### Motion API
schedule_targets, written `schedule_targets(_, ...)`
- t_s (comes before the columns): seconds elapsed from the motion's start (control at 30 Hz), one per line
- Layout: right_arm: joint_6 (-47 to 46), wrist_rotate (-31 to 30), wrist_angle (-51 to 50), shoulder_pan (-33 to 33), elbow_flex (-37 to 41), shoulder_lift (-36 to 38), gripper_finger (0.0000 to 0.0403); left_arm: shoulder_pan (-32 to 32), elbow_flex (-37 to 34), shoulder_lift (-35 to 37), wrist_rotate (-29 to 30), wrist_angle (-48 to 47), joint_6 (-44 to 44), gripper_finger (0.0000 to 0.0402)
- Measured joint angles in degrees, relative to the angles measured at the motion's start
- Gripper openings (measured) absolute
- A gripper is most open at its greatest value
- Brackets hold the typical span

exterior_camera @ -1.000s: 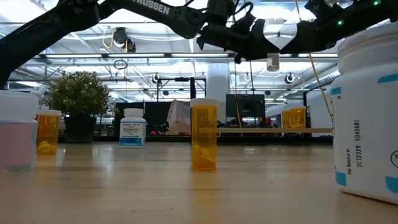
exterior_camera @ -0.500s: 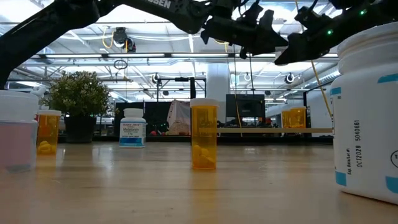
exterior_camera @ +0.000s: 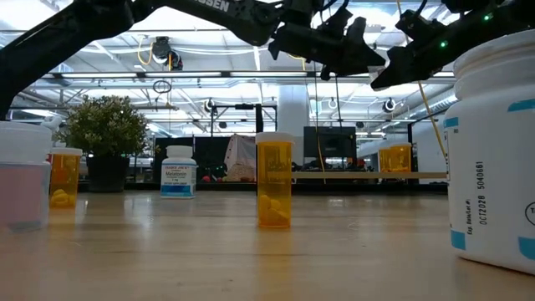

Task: Pick and place medicine bottles onto shelf by color
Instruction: Put the right transparent pill bottle on the shelf

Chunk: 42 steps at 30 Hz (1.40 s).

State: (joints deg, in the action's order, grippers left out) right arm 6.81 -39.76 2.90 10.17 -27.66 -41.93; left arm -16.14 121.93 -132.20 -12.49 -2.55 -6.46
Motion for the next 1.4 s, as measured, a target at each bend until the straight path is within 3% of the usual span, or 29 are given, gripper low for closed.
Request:
schedule_targets(0.33, -0.8, 1.1, -0.9, 0.0, 0.0, 1.2, 0.0164, -1.0, -0.1, 3.7, 0.0, -11.7, -1.0, 0.0302)
schedule_targets(0.47, -1.9, 4.7, -1.1, 0.1, 0.0, 2.1, 0.0161, -2.0, -0.1, 4.1, -0.1, -16.4, -1.0, 0.0326)
schedule_targets(0.67, -3.2, 9.7, -0.8, 0.2, 0.0, 2.0, 0.0165, -2.6, -5.6, 4.3, -1.0, -14.0, -0.5, 0.0302)
schedule_targets(0.97, -3.1, 9.8, -1.0, 0.2, 0.0, 1.9, 0.0166, -1.2, -7.1, 9.5, -0.4, -20.2, -2.1, 0.0238)
schedule_targets(1.2, -3.2, 10.0, -1.0, 0.3, 0.0, 1.9, 0.0166, 1.6, -10.0, 16.9, 6.9, -30.5, -4.7, 0.0207)
schedule_targets(1.3, -4.1, 10.1, -1.2, 0.3, 0.0, 1.9, 0.0166, 3.8, -18.1, 19.5, 7.1, -24.1, -1.2, 0.02)
schedule_targets(1.4, -4.6, 11.5, 0.0, 0.3, 0.8, 1.9, 0.0166, 7.3, -28.8, 21.6, 7.2, -8.5, 3.1, 0.0198)
